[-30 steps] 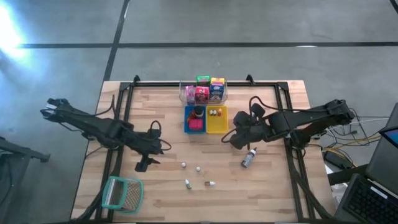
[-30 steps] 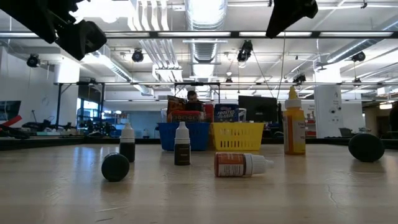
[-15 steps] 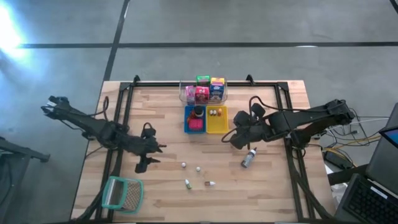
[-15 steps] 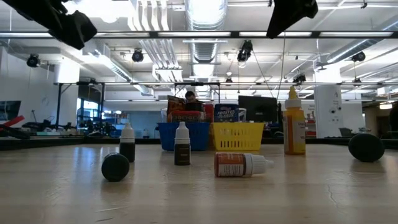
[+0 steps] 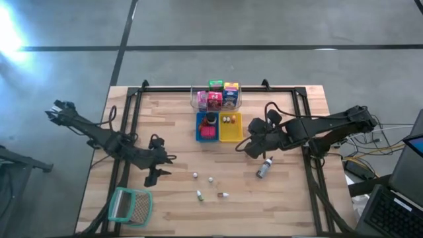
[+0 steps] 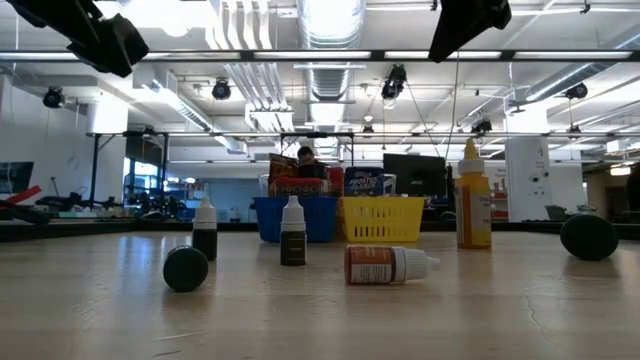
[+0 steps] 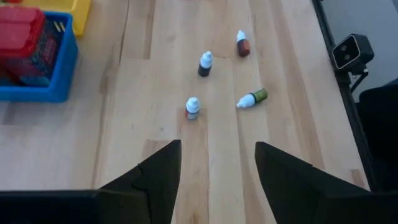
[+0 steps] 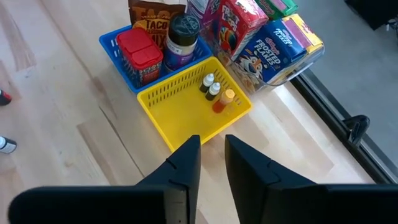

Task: Pick & Place Kitchen Items
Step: Put the small red food coloring bottle into the yellow bin

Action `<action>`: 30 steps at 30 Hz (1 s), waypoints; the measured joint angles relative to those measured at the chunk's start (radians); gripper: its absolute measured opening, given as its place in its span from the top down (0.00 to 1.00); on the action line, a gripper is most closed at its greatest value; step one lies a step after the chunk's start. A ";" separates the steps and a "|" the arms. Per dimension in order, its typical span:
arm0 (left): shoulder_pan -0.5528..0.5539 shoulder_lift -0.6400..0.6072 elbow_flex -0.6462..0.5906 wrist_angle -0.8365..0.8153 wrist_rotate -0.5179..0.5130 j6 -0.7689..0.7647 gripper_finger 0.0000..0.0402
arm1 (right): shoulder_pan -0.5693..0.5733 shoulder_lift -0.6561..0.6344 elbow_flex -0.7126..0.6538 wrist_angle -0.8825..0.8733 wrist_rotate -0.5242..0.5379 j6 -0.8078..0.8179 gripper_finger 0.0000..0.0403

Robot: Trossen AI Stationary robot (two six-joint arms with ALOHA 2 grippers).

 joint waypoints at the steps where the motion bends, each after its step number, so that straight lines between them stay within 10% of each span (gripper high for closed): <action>1: 0.000 0.000 0.000 -0.004 0.005 -0.007 0.48 | 0.000 0.000 0.000 0.000 -0.001 0.000 0.84; 30: -0.046 0.048 0.001 -0.027 0.062 -0.002 0.59 | 0.000 0.000 0.000 0.000 -0.002 0.000 0.82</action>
